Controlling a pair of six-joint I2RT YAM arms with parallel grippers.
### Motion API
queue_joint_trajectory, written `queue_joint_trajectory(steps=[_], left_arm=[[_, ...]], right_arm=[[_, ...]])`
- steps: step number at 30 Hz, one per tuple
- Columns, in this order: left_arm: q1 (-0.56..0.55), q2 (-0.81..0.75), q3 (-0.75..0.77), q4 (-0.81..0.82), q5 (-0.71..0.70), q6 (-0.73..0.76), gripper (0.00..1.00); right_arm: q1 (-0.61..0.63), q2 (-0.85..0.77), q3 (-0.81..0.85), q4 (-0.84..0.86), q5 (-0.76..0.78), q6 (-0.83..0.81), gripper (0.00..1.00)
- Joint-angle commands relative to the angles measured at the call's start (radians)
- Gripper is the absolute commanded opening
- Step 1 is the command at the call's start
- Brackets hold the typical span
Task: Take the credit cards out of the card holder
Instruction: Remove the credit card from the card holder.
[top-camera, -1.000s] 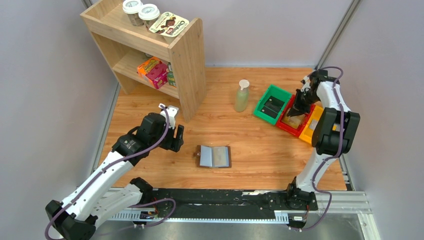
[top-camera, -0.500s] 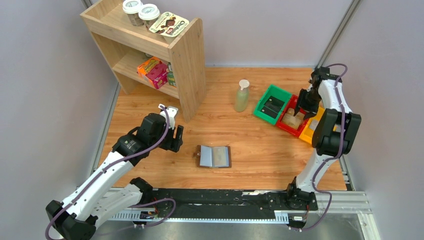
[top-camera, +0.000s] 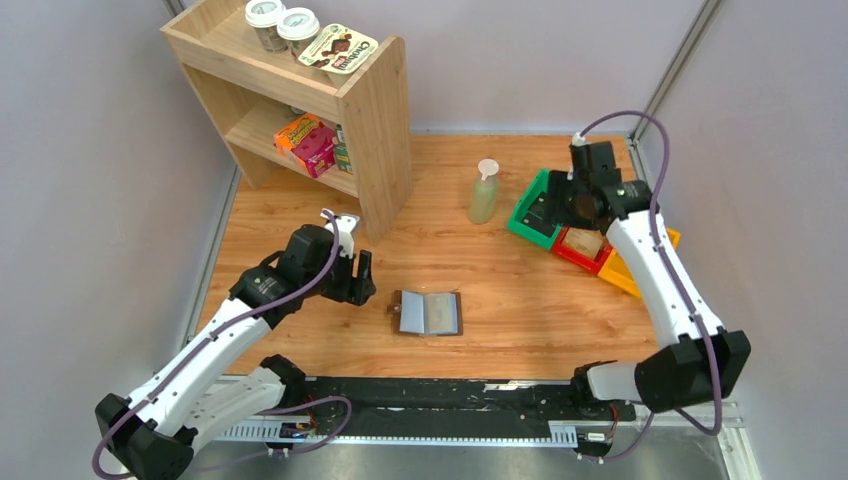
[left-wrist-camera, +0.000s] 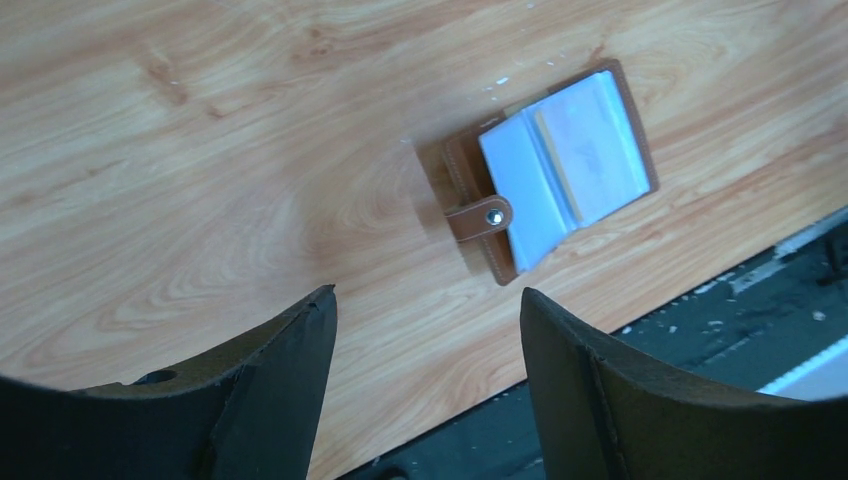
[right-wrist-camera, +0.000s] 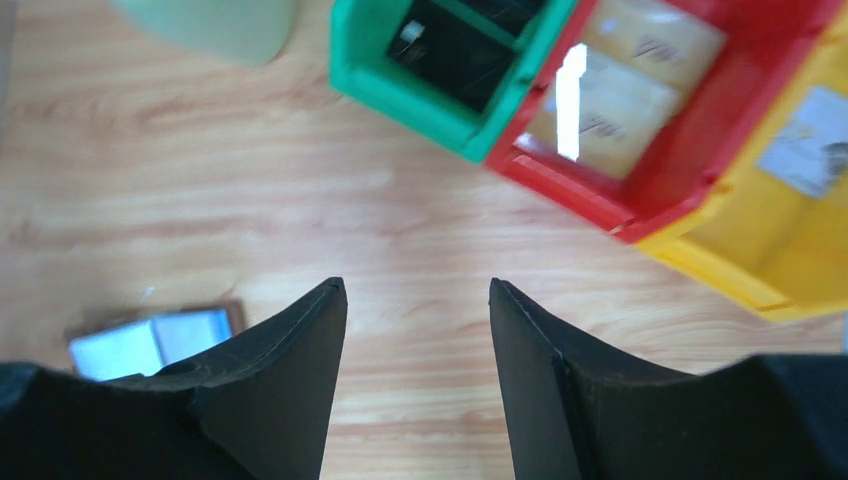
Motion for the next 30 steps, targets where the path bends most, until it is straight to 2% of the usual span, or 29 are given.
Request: queue_joint_trajectory(steps=[1,7,12,17,23,30], left_arm=[[-0.003,-0.002,0.031,0.07,0.104,-0.121,0.74],[-0.069,0.025,0.013,0.151,0.145,-0.242,0.71],[-0.194,0.093,0.013,0.216,0.087,-0.324,0.66],[-0.248,0.182,-0.053,0.34,0.056,-0.397,0.54],[-0.268,0.306,-0.147,0.51,0.076,-0.44,0.43],[-0.27,0.41,-0.231,0.576,0.004,-0.5,0.36]], right_arm=[[0.132,-0.118,-0.147,0.136,0.001,0.144,0.59],[0.41,-0.265,-0.402,0.382,-0.022,0.333,0.57],[0.573,-0.252,-0.536,0.543,-0.016,0.439,0.52],[0.691,-0.169,-0.609,0.643,-0.022,0.495,0.44],[0.775,-0.074,-0.651,0.763,-0.031,0.538,0.42],[0.841,0.009,-0.661,0.799,0.047,0.552,0.41]])
